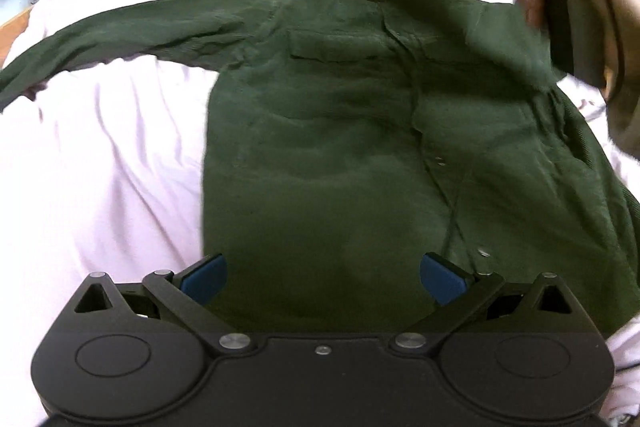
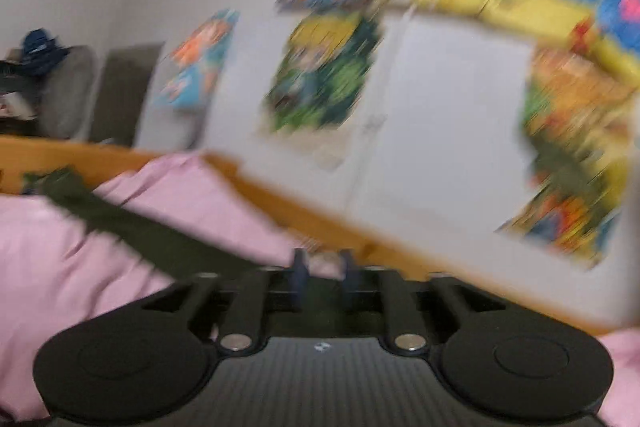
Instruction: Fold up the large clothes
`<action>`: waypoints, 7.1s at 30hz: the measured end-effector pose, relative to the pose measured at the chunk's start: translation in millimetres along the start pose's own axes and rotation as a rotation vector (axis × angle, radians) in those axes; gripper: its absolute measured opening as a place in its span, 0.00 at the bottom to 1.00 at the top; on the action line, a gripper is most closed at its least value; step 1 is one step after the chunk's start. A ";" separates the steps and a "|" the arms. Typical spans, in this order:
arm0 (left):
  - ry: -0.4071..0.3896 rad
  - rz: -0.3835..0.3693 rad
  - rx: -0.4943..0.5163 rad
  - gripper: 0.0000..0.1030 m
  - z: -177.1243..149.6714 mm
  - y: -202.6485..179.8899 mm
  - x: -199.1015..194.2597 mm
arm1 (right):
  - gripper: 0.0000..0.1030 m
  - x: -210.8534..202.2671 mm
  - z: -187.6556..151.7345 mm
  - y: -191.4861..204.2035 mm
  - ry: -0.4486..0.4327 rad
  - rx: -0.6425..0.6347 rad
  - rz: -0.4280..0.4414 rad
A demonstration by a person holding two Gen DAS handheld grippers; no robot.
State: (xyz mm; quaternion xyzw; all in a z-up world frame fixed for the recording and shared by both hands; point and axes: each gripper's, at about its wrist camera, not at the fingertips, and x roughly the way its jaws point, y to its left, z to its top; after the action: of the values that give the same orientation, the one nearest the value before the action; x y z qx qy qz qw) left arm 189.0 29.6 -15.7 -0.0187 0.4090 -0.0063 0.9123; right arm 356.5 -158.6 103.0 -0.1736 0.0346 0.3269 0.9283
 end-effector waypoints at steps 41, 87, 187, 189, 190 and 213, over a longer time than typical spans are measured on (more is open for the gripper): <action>-0.194 -0.161 -0.073 0.05 113.6 7.8 167.7 | 0.07 38.5 -105.4 -254.9 0.462 0.144 -0.664; -0.100 -0.177 0.016 0.68 100.6 -7.8 179.1 | 0.47 -76.2 -185.3 -163.5 0.418 0.049 -0.650; -0.015 0.028 -0.129 0.63 159.4 86.0 114.6 | 0.08 -101.7 -191.5 -50.0 0.070 0.794 -0.361; -0.030 0.016 -0.142 0.62 159.6 86.4 116.0 | 0.08 -115.6 -180.3 -50.8 0.032 0.713 -0.480; -0.037 0.003 -0.144 0.62 160.0 86.6 116.4 | 0.08 -120.1 -177.7 -51.0 0.028 0.662 -0.530; -0.173 -0.065 -0.424 0.00 139.0 101.1 147.6 | 0.61 -100.5 -223.6 -55.3 0.162 0.781 -0.459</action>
State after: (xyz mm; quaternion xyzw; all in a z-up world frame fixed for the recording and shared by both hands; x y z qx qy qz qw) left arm 390.6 130.7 -37.4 -0.2236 0.3209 0.0522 0.9189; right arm 322.9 -335.7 -72.1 0.1611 0.1885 0.0605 0.9669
